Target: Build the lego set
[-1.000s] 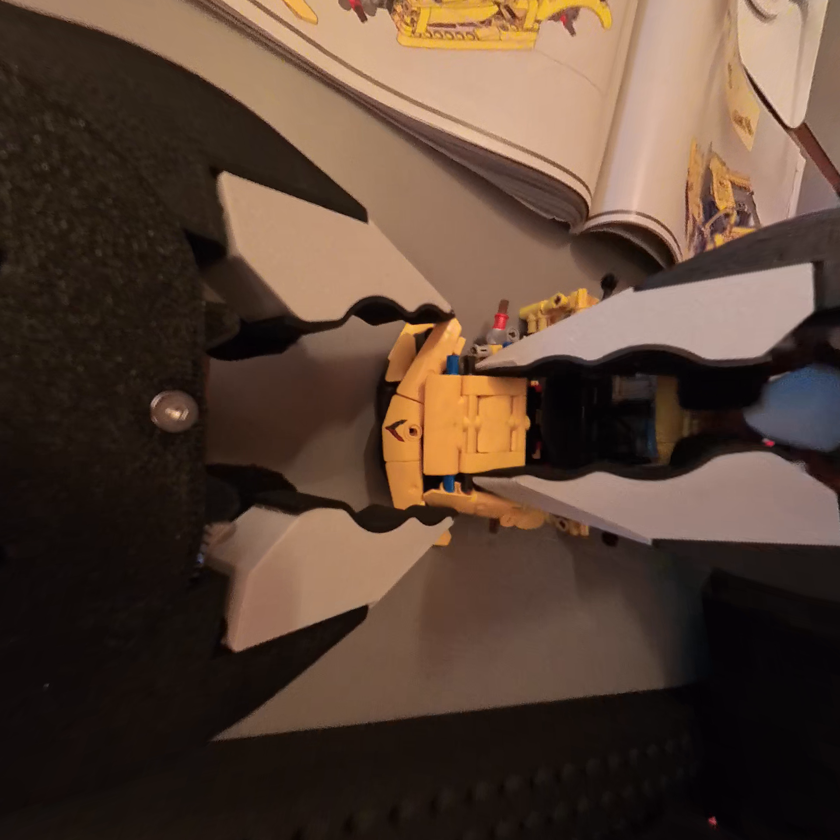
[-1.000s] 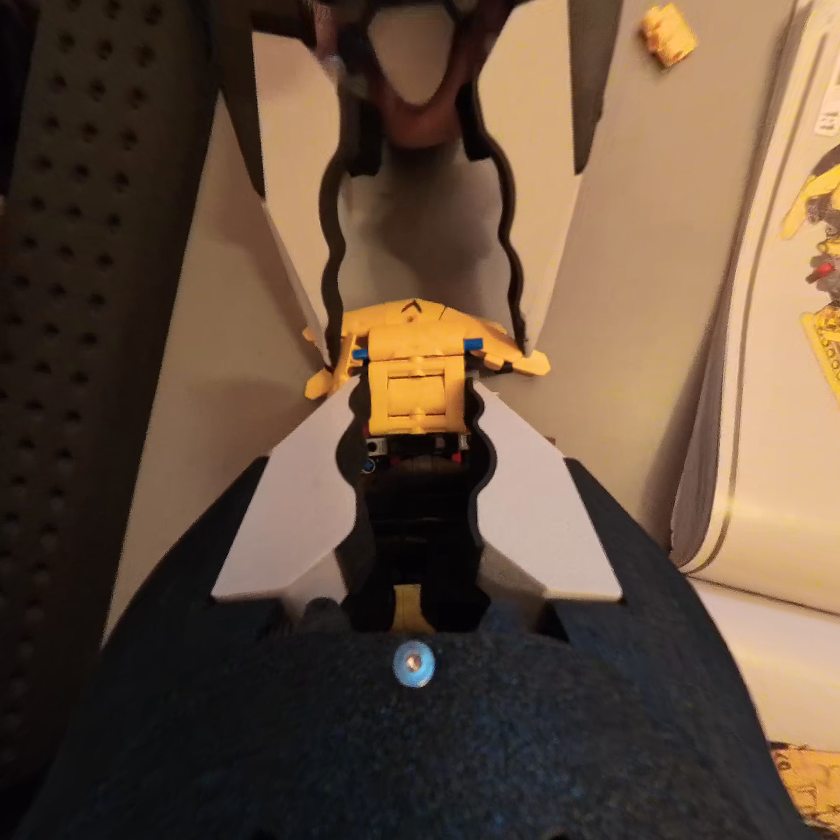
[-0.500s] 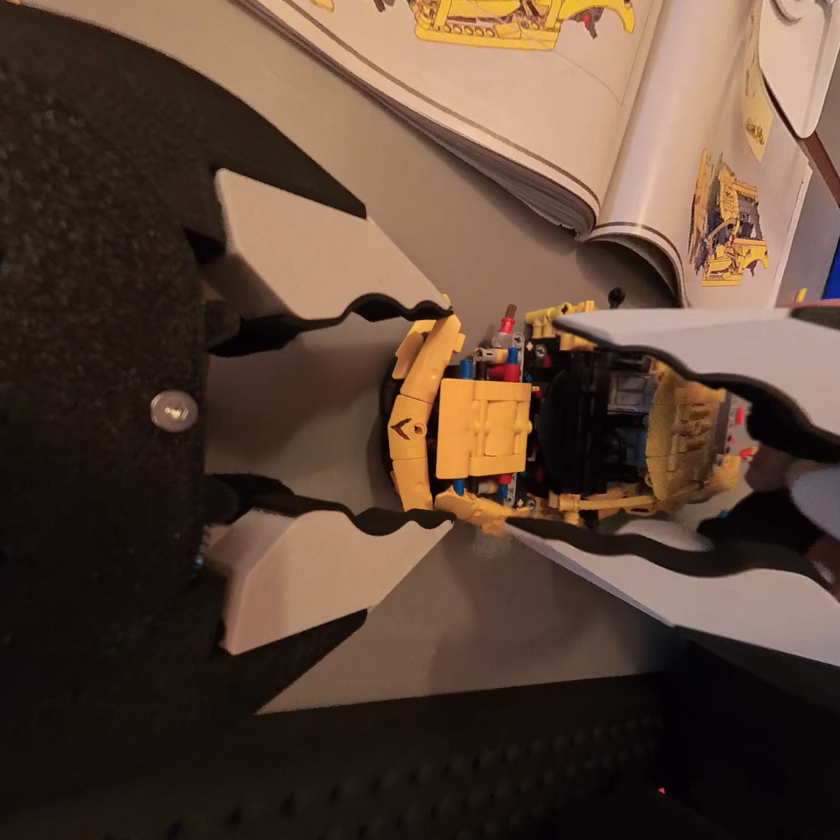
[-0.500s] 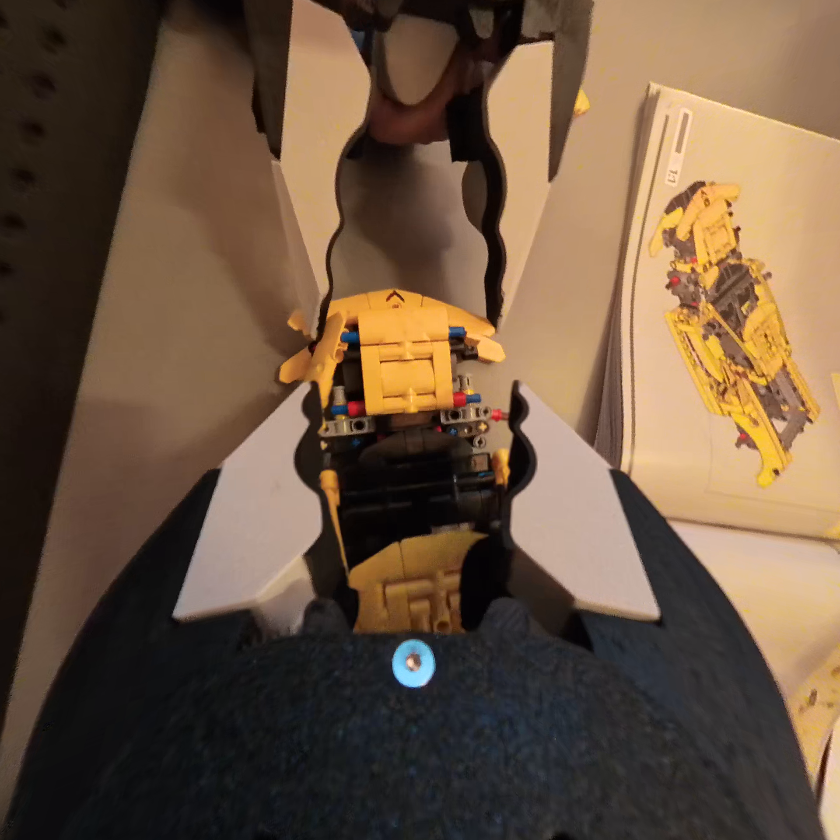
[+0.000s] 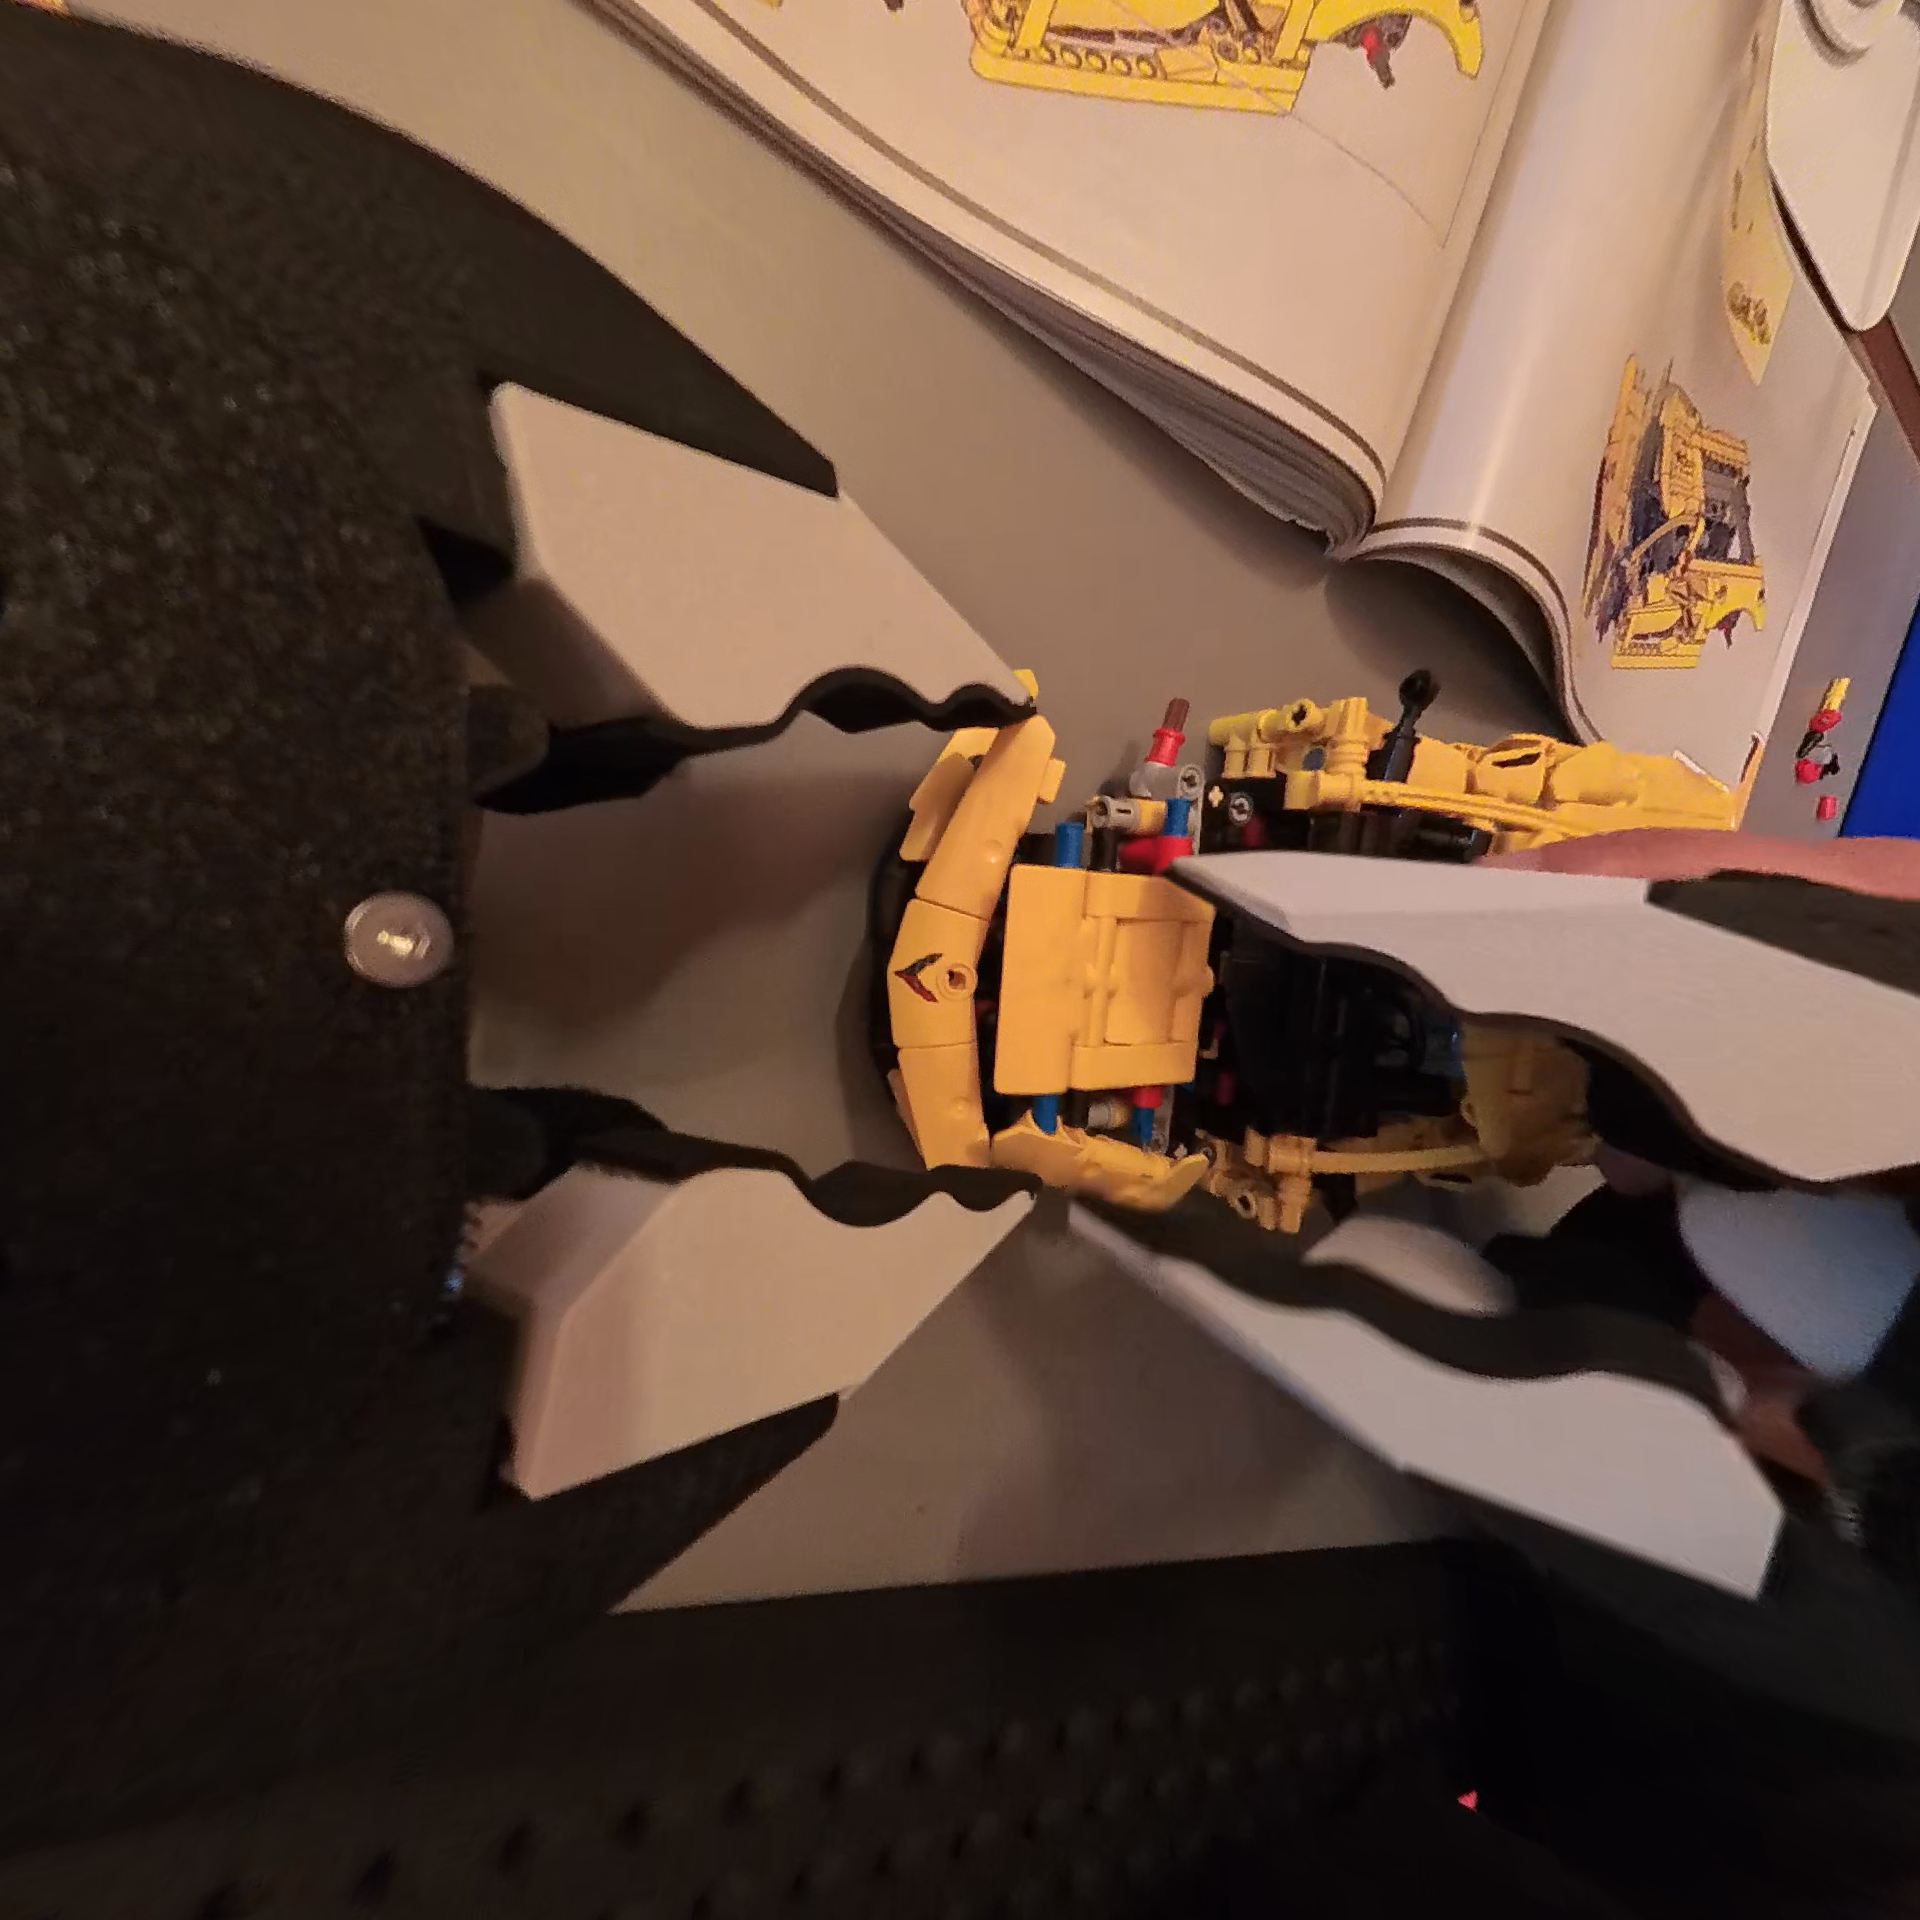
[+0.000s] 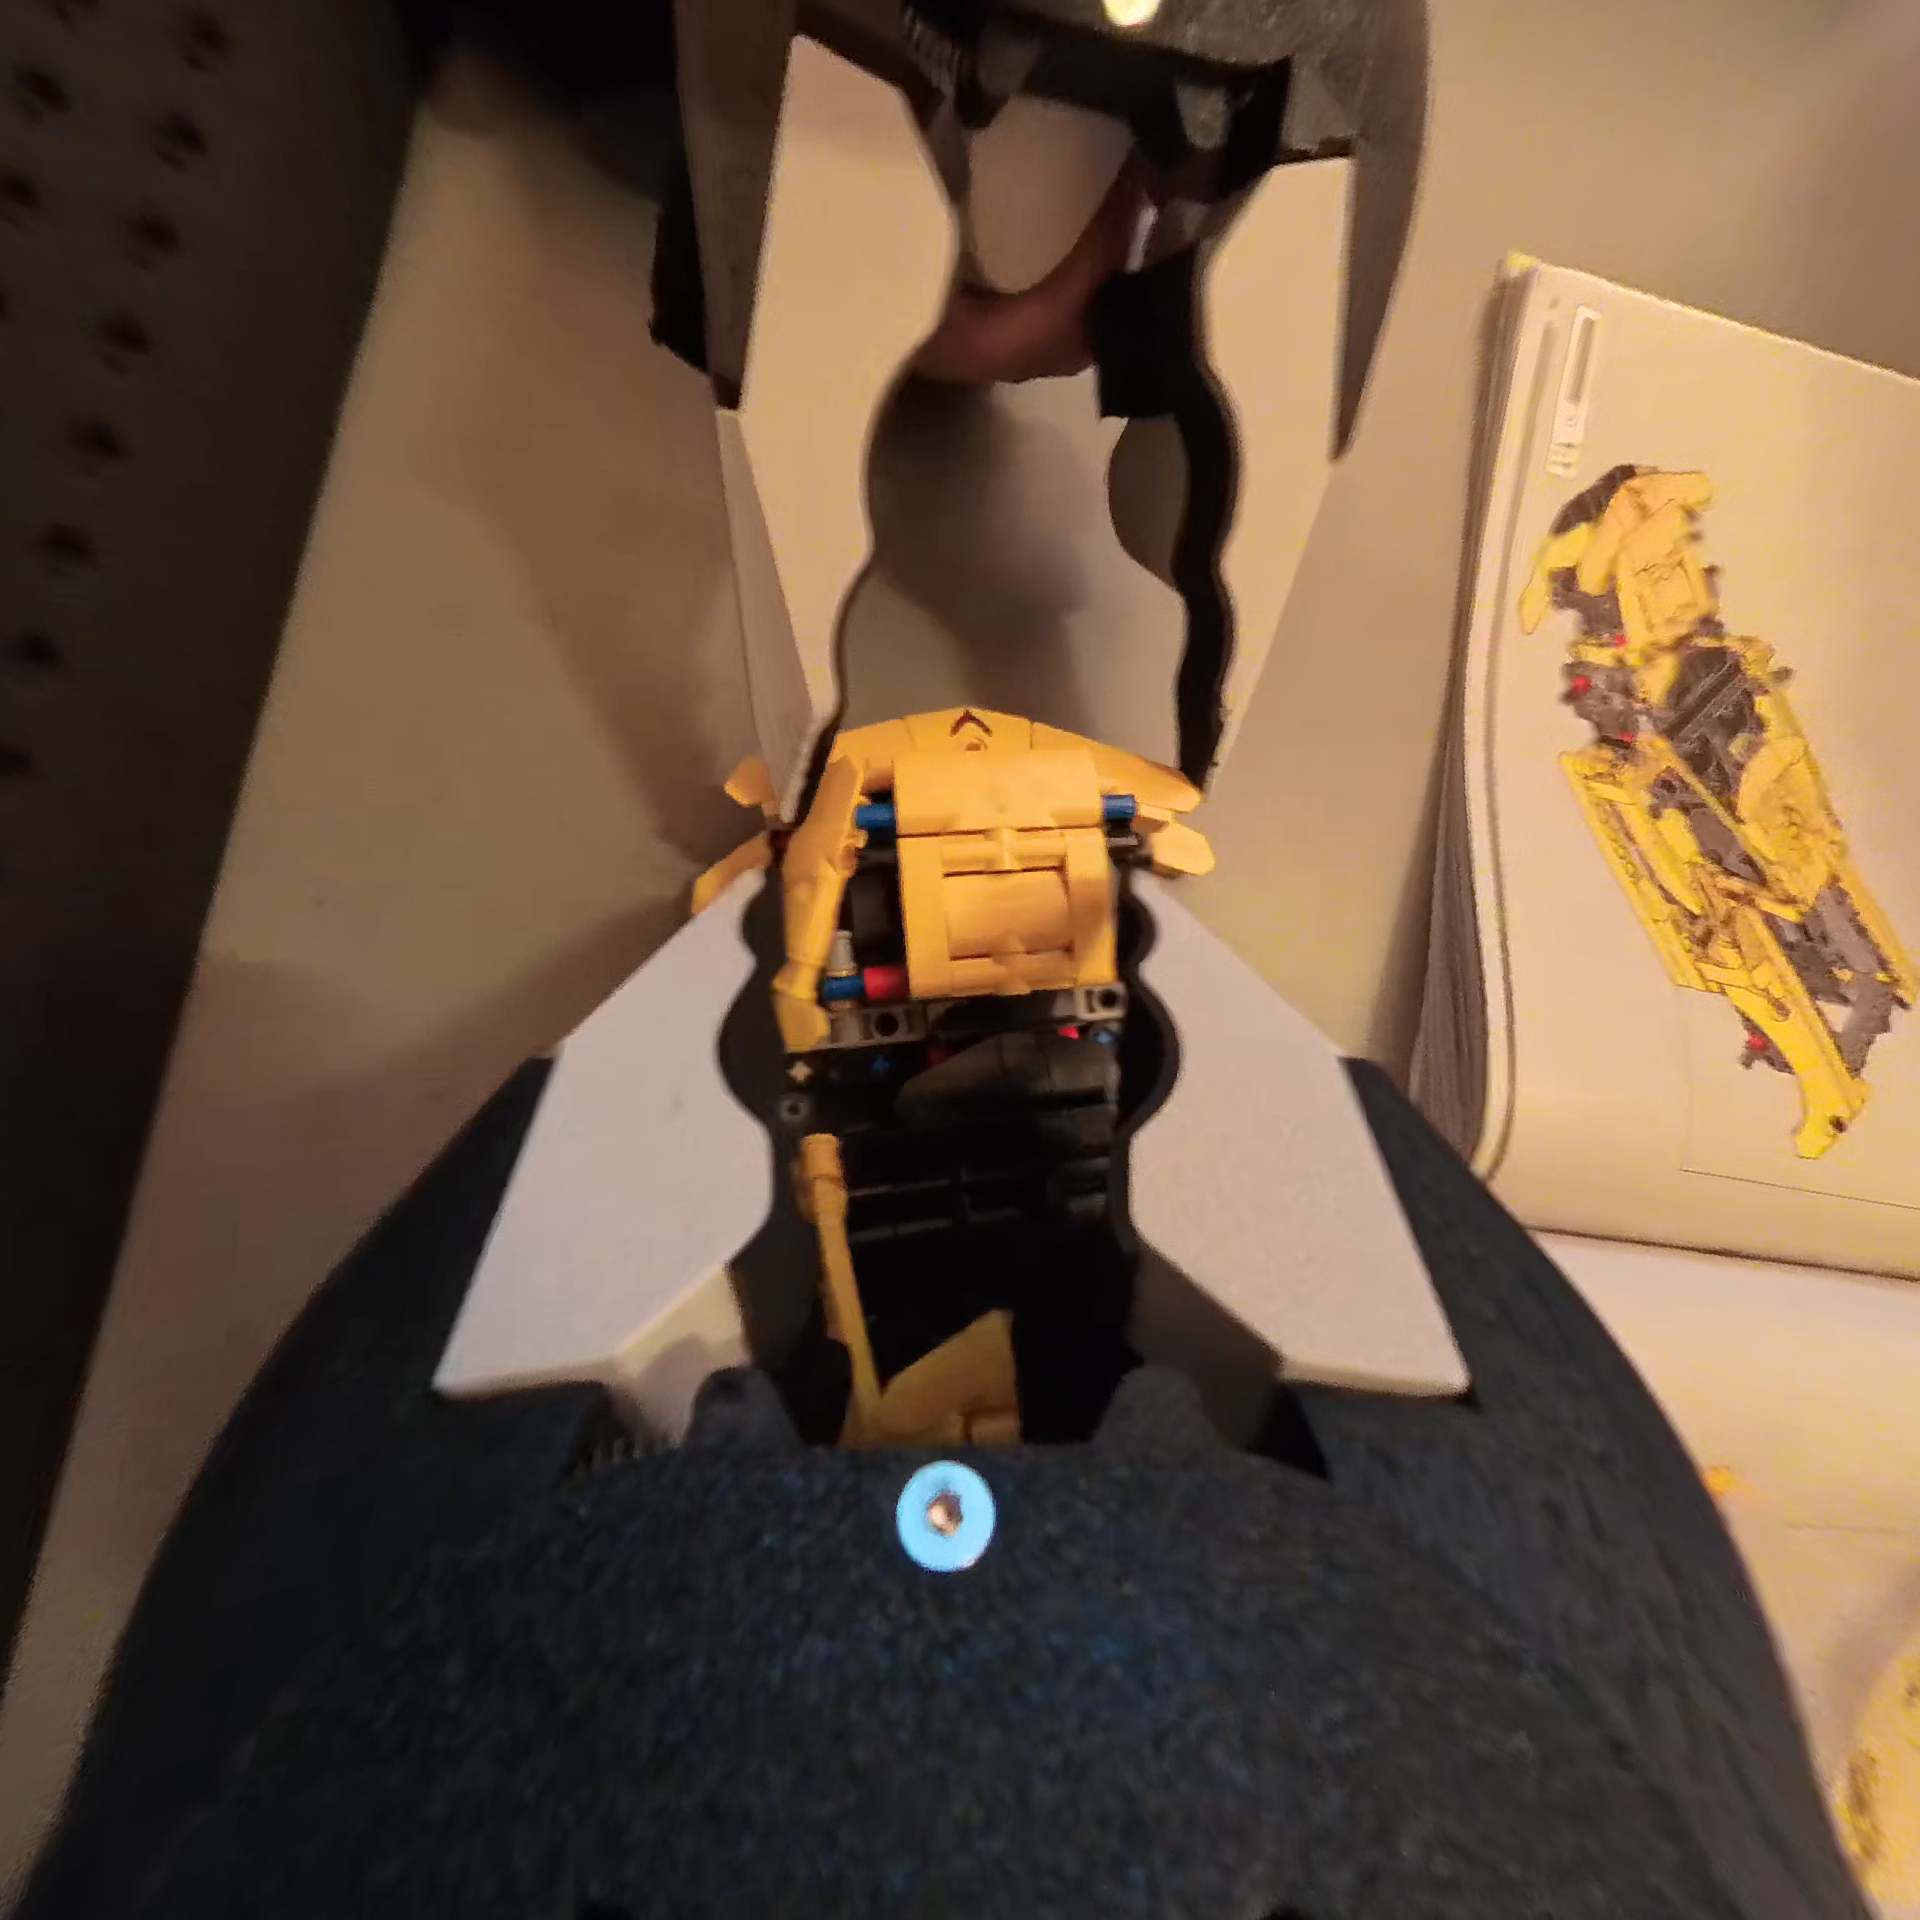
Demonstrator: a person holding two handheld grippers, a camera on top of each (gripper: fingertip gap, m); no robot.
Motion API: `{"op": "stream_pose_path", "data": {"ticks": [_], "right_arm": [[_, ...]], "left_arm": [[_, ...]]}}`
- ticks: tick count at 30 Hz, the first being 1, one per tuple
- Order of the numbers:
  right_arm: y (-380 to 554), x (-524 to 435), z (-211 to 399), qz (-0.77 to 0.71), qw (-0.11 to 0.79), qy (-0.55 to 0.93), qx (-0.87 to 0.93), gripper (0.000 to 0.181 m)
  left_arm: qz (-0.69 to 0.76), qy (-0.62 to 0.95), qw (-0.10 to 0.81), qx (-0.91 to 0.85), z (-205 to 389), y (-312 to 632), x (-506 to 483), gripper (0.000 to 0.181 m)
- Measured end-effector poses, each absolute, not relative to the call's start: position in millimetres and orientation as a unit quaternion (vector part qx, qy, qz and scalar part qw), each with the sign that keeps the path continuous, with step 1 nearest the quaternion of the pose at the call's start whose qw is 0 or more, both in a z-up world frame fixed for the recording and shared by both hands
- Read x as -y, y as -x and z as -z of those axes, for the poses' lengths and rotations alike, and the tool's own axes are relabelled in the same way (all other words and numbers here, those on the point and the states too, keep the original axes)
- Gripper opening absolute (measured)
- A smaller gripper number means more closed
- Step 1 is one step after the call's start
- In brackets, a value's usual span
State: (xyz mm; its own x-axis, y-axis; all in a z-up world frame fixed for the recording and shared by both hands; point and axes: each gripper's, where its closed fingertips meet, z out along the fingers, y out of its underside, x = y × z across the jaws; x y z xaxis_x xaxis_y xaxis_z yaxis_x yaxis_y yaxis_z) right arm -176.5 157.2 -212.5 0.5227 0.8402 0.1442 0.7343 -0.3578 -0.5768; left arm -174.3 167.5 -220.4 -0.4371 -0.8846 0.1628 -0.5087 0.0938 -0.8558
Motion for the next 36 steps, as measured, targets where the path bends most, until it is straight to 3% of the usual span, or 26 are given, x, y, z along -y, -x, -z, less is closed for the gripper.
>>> {"op": "stream_pose_path", "data": {"ticks": [1, 3, 7, 9, 11, 14, 18, 21, 25, 36], "right_arm": [[181.2, -152.8, 212.0, -0.099, 0.293, 0.816, 0.488, 0.074], [186.1, -151.6, 203.5, -0.106, 0.312, 0.809, 0.487, 0.076], [171.9, -153.5, 223.8, -0.012, 0.281, 0.812, 0.512, 0.102], [174.7, -153.7, 231.6, -0.014, 0.267, 0.814, 0.515, 0.099], [176.6, -155.0, 225.4, -0.033, 0.277, 0.817, 0.504, 0.072], [173.9, -153.5, 224.4, -0.062, 0.266, 0.823, 0.498, 0.066], [173.1, -153.1, 223.0, -0.085, 0.260, 0.825, 0.494, 0.064], [173.1, -153.5, 223.3, -0.083, 0.261, 0.823, 0.498, 0.064], [173.1, -153.4, 224.5, -0.070, 0.267, 0.818, 0.505, 0.065], [172.8, -153.8, 224.1, -0.082, 0.258, 0.814, 0.515, 0.064]], "left_arm": [[0.463, 0.491, 0.202, -0.710, 220.3, 174.2, -167.6, 0.085], [0.462, 0.492, 0.203, -0.710, 220.4, 174.4, -167.6, 0.085], [0.467, 0.501, 0.192, -0.703, 220.9, 174.2, -167.6, 0.085], [0.471, 0.505, 0.188, -0.699, 220.7, 173.9, -167.8, 0.085], [0.471, 0.505, 0.186, -0.699, 220.7, 174.3, -167.0, 0.085], [0.478, 0.509, 0.177, -0.694, 220.0, 174.5, -166.4, 0.081], [0.495, 0.517, 0.161, -0.679, 217.5, 176.0, -168.7, 0.071], [0.489, 0.499, 0.180, -0.692, 215.7, 179.4, -167.6, 0.072], [0.448, 0.473, 0.209, -0.729, 223.2, 180.3, -161.1, 0.086], [0.446, 0.479, 0.219, -0.724, 222.3, 174.8, -162.2, 0.080]]}}
